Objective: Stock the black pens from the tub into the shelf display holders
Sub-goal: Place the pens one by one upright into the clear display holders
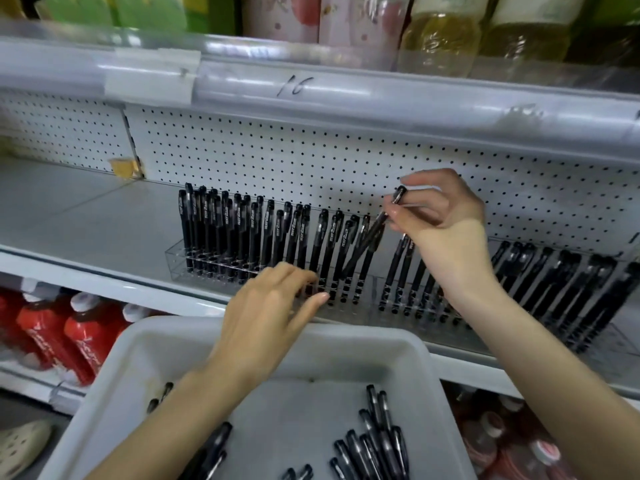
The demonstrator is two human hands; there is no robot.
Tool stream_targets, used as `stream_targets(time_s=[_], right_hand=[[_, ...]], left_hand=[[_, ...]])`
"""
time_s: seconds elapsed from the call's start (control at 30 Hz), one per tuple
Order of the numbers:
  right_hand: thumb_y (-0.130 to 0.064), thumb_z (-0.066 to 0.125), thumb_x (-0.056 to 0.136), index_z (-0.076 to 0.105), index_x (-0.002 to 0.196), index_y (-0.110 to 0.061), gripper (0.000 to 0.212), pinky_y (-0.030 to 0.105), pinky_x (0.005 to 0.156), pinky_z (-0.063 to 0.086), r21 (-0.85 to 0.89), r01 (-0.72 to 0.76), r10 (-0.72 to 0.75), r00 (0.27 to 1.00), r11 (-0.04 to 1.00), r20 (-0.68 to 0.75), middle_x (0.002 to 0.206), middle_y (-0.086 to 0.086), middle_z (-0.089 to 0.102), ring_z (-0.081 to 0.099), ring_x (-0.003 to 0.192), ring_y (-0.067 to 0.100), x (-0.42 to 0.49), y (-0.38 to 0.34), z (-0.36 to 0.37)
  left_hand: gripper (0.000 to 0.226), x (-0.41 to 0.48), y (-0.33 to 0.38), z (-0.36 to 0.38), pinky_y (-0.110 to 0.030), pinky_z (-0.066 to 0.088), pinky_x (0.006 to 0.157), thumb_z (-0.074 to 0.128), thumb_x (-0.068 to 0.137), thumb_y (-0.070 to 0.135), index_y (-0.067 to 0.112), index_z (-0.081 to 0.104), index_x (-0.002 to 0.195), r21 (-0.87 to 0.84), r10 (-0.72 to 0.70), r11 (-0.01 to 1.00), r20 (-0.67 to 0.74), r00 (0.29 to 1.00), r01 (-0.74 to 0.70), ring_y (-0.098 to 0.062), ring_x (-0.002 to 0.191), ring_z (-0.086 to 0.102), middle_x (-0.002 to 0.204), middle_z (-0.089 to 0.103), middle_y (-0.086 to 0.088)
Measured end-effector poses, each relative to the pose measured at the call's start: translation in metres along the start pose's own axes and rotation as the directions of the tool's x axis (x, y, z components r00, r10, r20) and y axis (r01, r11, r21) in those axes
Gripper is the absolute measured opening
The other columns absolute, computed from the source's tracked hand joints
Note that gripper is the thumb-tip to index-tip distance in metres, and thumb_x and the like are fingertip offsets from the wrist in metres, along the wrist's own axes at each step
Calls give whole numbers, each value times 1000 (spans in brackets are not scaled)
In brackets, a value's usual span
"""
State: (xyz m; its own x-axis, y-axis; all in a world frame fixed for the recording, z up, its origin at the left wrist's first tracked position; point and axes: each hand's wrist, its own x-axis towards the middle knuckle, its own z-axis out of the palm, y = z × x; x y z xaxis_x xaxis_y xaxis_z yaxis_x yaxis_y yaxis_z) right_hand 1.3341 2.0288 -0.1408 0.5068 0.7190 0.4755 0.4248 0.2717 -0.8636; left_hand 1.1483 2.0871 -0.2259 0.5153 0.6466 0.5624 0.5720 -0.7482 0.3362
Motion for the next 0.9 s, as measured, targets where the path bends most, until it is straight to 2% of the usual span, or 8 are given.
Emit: stream_targets(time_s=[0.07, 0.17, 0.23, 0.33, 0.43, 0.53, 0.7, 0.9], right_hand=[[-11, 74, 80, 58, 89, -31, 27, 43, 85, 55, -76, 33, -32, 999, 997, 14, 88, 0, 70, 68, 86, 13, -1, 6, 2], [-12, 74, 80, 56, 87, -33, 28, 42, 86, 55, -101, 60, -59, 998, 993, 11, 89, -2, 69, 67, 89, 13, -1, 10, 6], [-12, 74, 80, 55, 86, -32, 28, 37, 87, 55, -105, 72, -72, 997, 992, 10, 89, -4, 68, 67, 88, 9, 1, 10, 6], [-13, 73, 81, 53, 86, -33, 29, 21, 84, 52, -153, 109, -106, 994, 982, 30, 89, -10, 66, 65, 86, 1, 2, 8, 7], [-12, 72, 82, 54, 88, -30, 26, 16, 81, 51, -183, 120, -114, 992, 976, 44, 88, -12, 65, 63, 85, -3, 3, 9, 7], [-12, 73, 80, 53, 86, -33, 29, 23, 85, 51, -205, 132, -128, 991, 970, 31, 88, -12, 65, 64, 88, 2, 7, 8, 5], [-12, 73, 80, 54, 84, -35, 30, 35, 88, 54, -204, 108, -104, 994, 973, 31, 89, -7, 67, 66, 90, 8, 8, 8, 5], [-13, 72, 81, 58, 94, -22, 21, 35, 88, 54, -195, 86, -79, 996, 977, 41, 91, -5, 68, 66, 91, 6, 5, 5, 8]], left_hand=[[45, -4, -4, 3, -27, 49, 74, 39, 93, 49, 18, 67, 110, 150, 94, 984, 2, 996, -93, -13, 92, 62, 105, 65, 6], [48, -10, -9, 8, -28, 49, 82, 36, 91, 47, 16, 66, 112, 251, 160, 954, 42, 986, -165, -15, 100, 62, 110, 65, 2], [48, -12, -9, 9, -27, 44, 87, 35, 92, 47, 16, 65, 113, 273, 169, 945, 62, 984, -180, -15, 102, 61, 111, 65, 2], [48, -13, -11, 10, -26, 38, 90, 36, 91, 45, 14, 66, 113, 292, 174, 939, 60, 983, -184, -17, 101, 61, 110, 66, 1], [50, -15, -15, 11, -28, 49, 84, 35, 92, 46, 13, 66, 114, 307, 165, 934, 90, 982, -185, -17, 97, 65, 111, 67, 0], [52, -16, -15, 11, -30, 49, 89, 33, 93, 47, 12, 64, 118, 334, 169, 920, 131, 977, -204, -18, 102, 63, 113, 66, -1], [57, -15, -18, 14, -33, 38, 104, 32, 94, 51, 11, 58, 125, 379, 198, 890, 179, 964, -253, -19, 114, 58, 122, 62, -3], [65, -14, -19, 15, -34, 36, 107, 29, 93, 57, 11, 58, 127, 406, 194, 875, 207, 959, -265, -17, 119, 55, 126, 61, -3]])
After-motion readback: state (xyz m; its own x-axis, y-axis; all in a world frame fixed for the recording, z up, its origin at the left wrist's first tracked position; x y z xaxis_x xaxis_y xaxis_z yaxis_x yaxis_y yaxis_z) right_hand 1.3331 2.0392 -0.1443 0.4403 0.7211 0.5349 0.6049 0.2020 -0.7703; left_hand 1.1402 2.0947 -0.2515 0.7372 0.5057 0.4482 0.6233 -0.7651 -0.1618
